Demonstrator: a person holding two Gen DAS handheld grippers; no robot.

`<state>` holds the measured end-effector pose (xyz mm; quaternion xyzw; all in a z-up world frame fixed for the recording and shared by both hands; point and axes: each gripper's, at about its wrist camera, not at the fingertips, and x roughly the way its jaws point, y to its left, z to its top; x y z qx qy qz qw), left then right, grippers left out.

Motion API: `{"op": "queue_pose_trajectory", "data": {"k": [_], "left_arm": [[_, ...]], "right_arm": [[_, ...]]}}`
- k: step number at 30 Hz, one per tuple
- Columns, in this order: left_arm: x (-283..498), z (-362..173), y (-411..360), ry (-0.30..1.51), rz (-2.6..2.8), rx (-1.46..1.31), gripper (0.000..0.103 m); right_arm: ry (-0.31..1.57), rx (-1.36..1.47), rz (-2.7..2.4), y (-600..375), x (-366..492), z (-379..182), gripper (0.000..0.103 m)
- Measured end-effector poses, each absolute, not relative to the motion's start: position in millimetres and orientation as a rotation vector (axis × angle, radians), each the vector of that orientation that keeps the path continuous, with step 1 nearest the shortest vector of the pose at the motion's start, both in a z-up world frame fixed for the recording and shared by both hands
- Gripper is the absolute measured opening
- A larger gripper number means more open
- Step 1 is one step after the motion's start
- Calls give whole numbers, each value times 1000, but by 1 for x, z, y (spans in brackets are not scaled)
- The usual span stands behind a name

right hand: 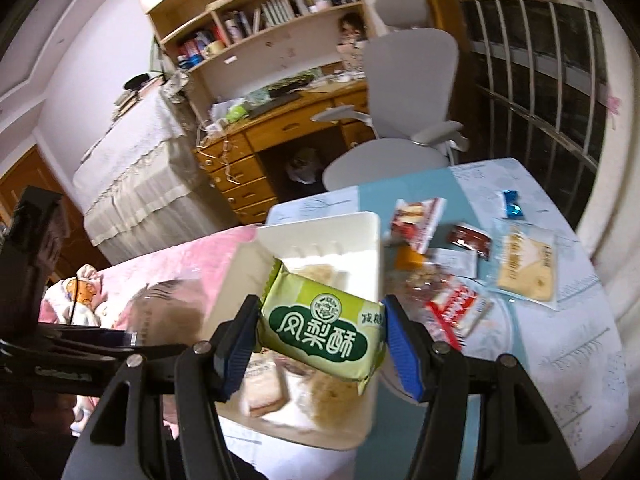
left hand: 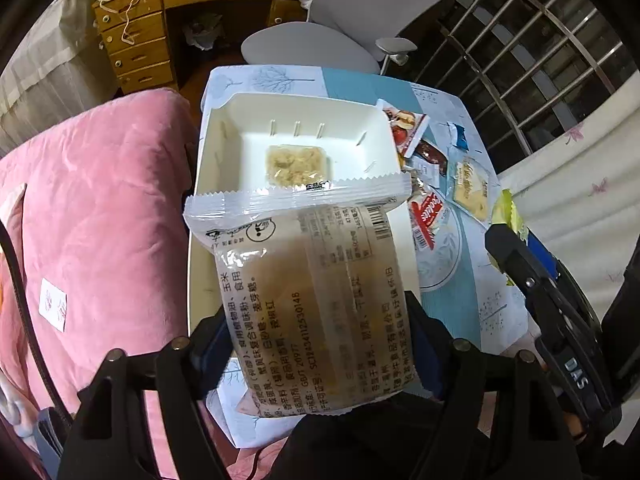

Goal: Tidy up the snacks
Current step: 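Carry the bread bag and green pineapple-cake packet into the white tray and release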

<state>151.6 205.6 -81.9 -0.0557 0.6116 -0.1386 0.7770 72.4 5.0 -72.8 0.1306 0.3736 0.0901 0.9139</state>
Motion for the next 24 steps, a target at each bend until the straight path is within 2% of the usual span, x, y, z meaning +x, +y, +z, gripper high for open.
{"op": "queue_pose_trajectory", "data": {"k": [2, 3, 5, 14, 24], "left_arm": [[152, -86, 213, 1315, -279, -153, 82], [153, -88, 216, 1313, -278, -168, 87], [153, -89, 220, 1304, -273, -179, 89], [146, -98, 213, 1301, -284, -213, 89], [145, -99, 162, 1326, -314, -202, 89]], "right_arm": [[771, 263, 194, 9, 75, -74, 67], [776, 258, 186, 11, 76, -75, 71], [798, 254, 162, 11, 79, -77, 79], [878, 328, 111, -16, 80, -92, 79], [950, 452, 31, -78, 72, -111, 79]]}}
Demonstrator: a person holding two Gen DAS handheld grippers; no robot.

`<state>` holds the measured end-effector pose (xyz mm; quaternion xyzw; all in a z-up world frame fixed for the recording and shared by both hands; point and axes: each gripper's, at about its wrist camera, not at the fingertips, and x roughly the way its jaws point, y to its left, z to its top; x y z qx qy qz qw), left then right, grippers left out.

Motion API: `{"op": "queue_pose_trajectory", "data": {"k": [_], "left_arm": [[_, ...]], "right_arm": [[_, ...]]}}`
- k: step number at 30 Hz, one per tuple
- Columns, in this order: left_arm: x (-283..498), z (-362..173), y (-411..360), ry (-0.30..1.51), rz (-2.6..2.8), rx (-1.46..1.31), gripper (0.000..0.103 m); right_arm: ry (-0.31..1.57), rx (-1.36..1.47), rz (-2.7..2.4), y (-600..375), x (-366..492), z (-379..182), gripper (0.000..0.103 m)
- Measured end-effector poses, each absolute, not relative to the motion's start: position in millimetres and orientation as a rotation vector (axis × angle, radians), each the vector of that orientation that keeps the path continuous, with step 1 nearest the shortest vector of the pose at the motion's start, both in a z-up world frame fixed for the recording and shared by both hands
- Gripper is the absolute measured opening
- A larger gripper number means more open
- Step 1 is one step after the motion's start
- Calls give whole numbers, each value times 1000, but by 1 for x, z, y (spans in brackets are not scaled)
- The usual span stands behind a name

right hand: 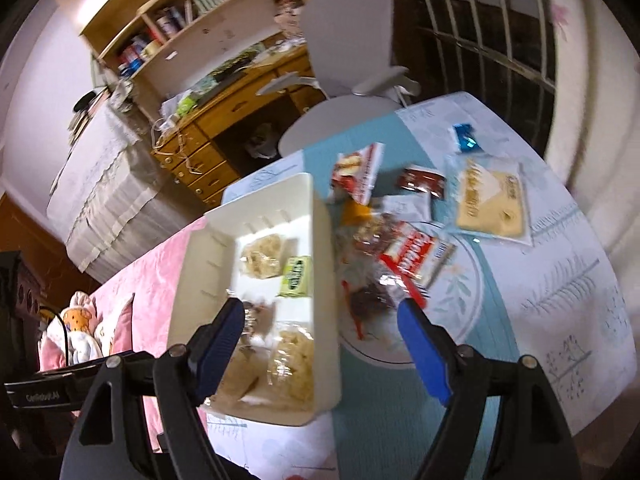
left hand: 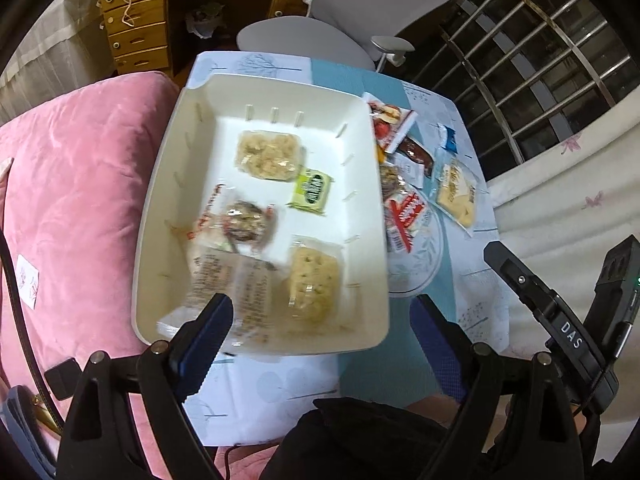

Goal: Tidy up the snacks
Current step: 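Carry the bread bag and green pineapple-cake packet into the white tray and release, then move both grippers back to the snack pile on the table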

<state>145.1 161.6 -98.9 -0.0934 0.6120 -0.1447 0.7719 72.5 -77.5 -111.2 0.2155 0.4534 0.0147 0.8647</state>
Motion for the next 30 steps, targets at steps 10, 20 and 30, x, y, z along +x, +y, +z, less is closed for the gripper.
{"op": "queue_pose_trajectory", "data": {"k": [10, 20, 30], "left_arm": [[144, -98, 91, 1340, -316, -246, 89], [144, -113, 22, 1343, -247, -340, 89], [146, -151, -21, 1336, -95, -391, 89]], "right_arm": [[1009, 449, 37, -146, 83, -108, 79], [1029, 425, 106, -219, 101, -105, 79], [1083, 477, 117, -279, 133, -123, 79]]}}
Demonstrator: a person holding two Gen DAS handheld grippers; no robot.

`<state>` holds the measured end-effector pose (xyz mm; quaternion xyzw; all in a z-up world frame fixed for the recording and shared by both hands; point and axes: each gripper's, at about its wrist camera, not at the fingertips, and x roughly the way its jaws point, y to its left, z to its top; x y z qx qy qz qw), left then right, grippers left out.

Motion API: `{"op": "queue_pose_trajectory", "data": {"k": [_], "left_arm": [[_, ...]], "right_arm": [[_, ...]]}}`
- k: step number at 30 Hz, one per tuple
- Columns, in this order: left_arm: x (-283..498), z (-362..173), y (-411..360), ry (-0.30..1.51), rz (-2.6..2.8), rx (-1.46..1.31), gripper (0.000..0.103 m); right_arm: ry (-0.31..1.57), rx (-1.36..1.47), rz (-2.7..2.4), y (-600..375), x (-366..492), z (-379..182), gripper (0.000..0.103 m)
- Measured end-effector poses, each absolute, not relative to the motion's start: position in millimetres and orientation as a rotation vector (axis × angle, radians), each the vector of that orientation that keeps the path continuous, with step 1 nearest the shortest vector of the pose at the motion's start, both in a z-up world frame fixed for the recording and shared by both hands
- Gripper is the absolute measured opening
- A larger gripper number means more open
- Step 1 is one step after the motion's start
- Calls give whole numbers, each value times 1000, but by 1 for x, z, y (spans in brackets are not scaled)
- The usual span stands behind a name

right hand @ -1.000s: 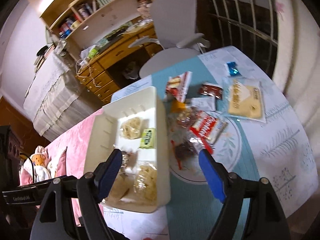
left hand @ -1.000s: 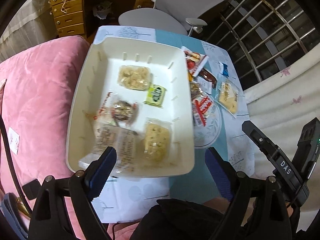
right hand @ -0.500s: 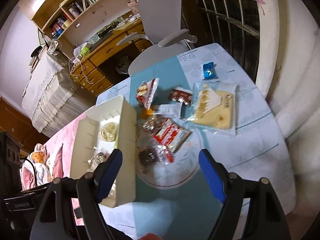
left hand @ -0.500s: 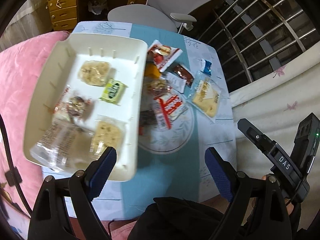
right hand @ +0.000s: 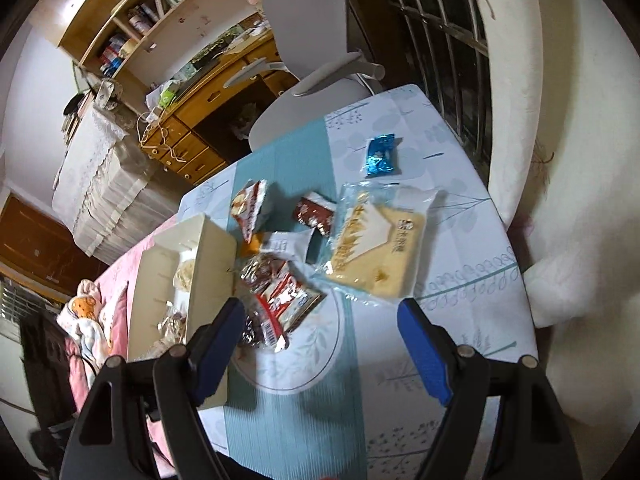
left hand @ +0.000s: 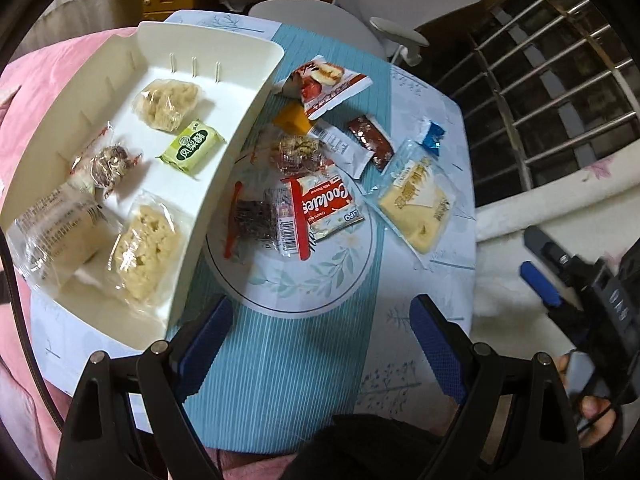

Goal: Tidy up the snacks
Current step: 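Move both grippers back to the snack pile on the table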

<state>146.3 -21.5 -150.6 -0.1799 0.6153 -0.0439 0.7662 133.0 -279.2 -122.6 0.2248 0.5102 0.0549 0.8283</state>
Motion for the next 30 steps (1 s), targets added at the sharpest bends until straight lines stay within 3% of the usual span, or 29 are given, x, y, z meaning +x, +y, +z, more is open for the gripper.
{"op": "queue_pose_trajectory", "data": {"k": [14, 30], "left_arm": [[156, -198, -49, 1154, 182, -270, 89], [160, -247, -68, 1005, 424, -114, 76]], "right_arm": [[1196, 502, 75, -302, 193, -172, 79], [1369, 415, 69, -281, 246, -244, 79]]}}
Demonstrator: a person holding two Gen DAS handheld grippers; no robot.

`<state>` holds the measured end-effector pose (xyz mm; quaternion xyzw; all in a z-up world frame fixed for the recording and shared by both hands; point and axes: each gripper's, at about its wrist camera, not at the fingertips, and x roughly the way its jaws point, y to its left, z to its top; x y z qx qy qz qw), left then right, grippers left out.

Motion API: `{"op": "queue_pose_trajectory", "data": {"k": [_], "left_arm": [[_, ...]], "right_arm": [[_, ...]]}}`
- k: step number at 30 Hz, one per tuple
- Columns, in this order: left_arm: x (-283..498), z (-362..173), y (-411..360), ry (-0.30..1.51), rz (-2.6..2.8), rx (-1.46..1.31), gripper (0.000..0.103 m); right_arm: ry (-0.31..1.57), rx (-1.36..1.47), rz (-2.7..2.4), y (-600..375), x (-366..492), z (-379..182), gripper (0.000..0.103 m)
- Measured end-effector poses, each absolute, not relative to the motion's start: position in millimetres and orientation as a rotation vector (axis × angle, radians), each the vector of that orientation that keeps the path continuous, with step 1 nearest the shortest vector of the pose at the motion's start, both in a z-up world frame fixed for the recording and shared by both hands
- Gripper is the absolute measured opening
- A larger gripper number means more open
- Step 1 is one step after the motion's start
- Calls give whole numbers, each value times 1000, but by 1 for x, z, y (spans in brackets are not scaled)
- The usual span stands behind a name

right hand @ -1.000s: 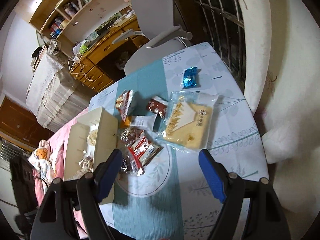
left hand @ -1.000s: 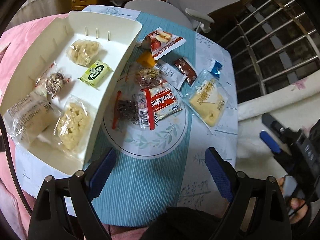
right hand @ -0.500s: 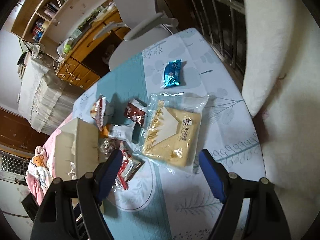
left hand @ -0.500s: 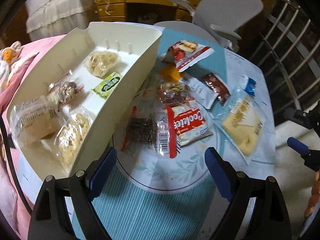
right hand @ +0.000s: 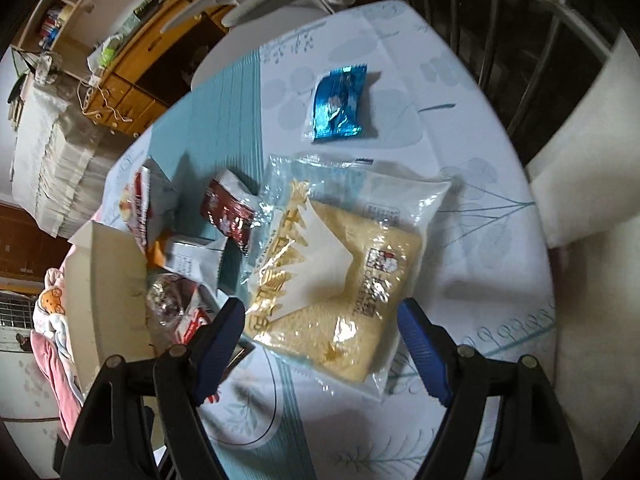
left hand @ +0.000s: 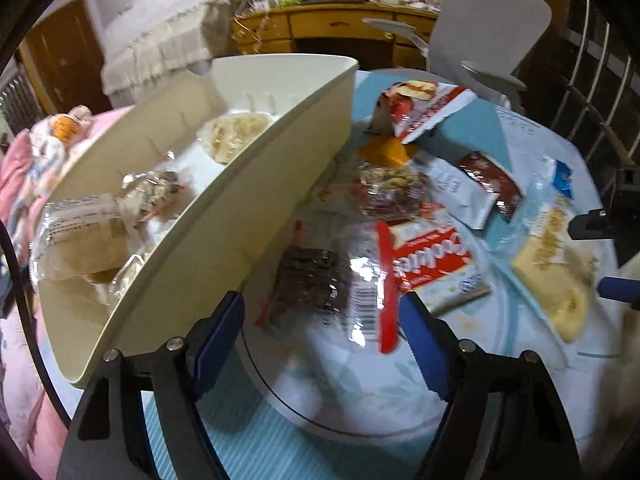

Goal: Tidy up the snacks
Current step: 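Move both grippers back to the snack pile on the table, then grasp dark chocolate-chip packet with left gripper while right grasps yellow Calleton bread bag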

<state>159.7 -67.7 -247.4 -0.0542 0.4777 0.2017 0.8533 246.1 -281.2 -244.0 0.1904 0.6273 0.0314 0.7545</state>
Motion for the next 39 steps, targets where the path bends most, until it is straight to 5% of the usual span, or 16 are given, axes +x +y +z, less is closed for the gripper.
{"op": "queue_pose_trajectory", "data": {"k": [6, 21, 39], "left_arm": [[167, -254, -68, 959, 454, -72, 74], [189, -278, -59, 1009, 473, -51, 47], [196, -277, -58, 1029, 453, -19, 46]], "right_arm": [[1363, 346, 46, -272, 253, -250, 85], [1393, 257, -17, -257, 271, -273, 102], [1311, 54, -91, -218, 281, -281, 102]]}}
